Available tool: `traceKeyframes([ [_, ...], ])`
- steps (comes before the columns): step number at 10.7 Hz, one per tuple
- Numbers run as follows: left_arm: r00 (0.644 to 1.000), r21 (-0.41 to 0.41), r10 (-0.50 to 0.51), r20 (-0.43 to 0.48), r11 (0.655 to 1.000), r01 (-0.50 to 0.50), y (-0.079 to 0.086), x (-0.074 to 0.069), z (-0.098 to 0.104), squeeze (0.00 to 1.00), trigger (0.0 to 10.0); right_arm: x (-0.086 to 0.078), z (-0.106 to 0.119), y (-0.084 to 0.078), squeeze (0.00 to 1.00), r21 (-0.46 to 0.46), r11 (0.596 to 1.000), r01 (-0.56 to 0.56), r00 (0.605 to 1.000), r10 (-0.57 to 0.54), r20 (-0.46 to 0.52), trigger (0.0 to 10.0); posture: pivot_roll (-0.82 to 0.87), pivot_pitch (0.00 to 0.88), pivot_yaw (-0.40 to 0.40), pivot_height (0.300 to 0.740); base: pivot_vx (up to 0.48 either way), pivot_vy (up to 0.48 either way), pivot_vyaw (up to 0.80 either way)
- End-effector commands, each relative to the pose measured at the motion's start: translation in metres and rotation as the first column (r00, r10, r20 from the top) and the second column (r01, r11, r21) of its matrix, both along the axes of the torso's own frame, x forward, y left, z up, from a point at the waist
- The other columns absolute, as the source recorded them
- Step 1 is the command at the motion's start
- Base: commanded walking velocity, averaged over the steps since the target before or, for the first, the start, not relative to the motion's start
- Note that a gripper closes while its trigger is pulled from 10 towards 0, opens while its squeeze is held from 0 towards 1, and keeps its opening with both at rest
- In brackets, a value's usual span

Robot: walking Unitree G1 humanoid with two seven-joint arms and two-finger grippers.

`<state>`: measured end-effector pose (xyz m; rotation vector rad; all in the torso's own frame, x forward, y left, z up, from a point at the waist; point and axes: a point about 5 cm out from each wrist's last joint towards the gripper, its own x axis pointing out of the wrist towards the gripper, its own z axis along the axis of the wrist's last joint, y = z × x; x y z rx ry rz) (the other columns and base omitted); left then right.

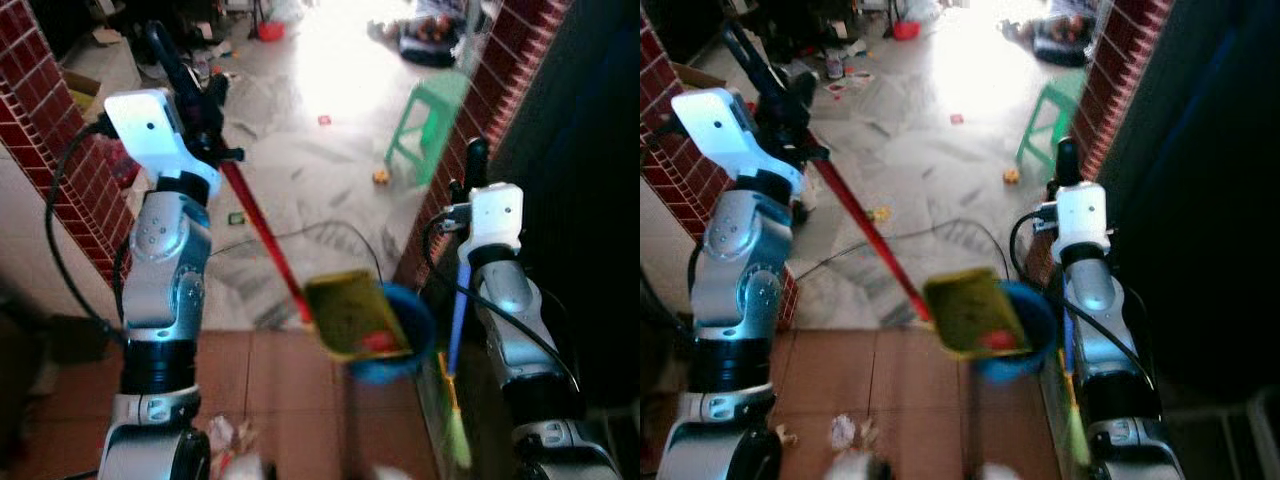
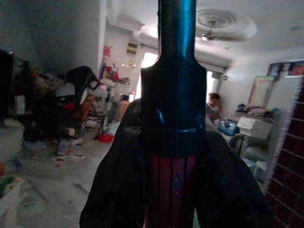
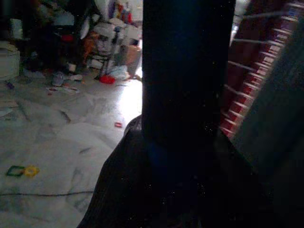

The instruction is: Sweep floor

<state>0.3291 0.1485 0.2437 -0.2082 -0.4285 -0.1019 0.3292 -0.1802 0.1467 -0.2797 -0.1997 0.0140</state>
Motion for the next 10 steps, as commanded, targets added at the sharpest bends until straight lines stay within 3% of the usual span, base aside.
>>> traceKeyframes([
  [1, 0.995, 0.023, 0.025, 0.101, 0.999, -0.027, 0.004, -0.005, 0.021, 0.0, 10.0, 0.002, 0.018, 0.002, 0.0, -0.003, 1.0, -0.016, 0.997, 0.016, 0.077, 10.0, -0.02, 0.0, -0.002, 0.74, 0.0, 0.0, 0.0],
  [7, 0.992, 0.067, -0.051, 0.112, 0.997, 0.043, -0.026, -0.004, 0.013, 0.0, 10.0, 0.004, 0.019, 0.004, 0.0, 0.042, 0.998, -0.04, 0.996, 0.037, 0.079, 10.0, -0.03, 0.0, -0.005, 0.74, 0.0, 0.0, 0.0],
  [10, 0.982, 0.14, -0.141, 0.125, 0.982, 0.124, -0.049, 0.001, 0.01, 0.0, 10.0, 0.002, 0.017, 0.005, 0.0, 0.042, 0.998, -0.037, 0.997, 0.034, 0.074, 10.0, -0.03, 0.0, 0.002, 0.74, 0.0, 0.0, 0.0],
])
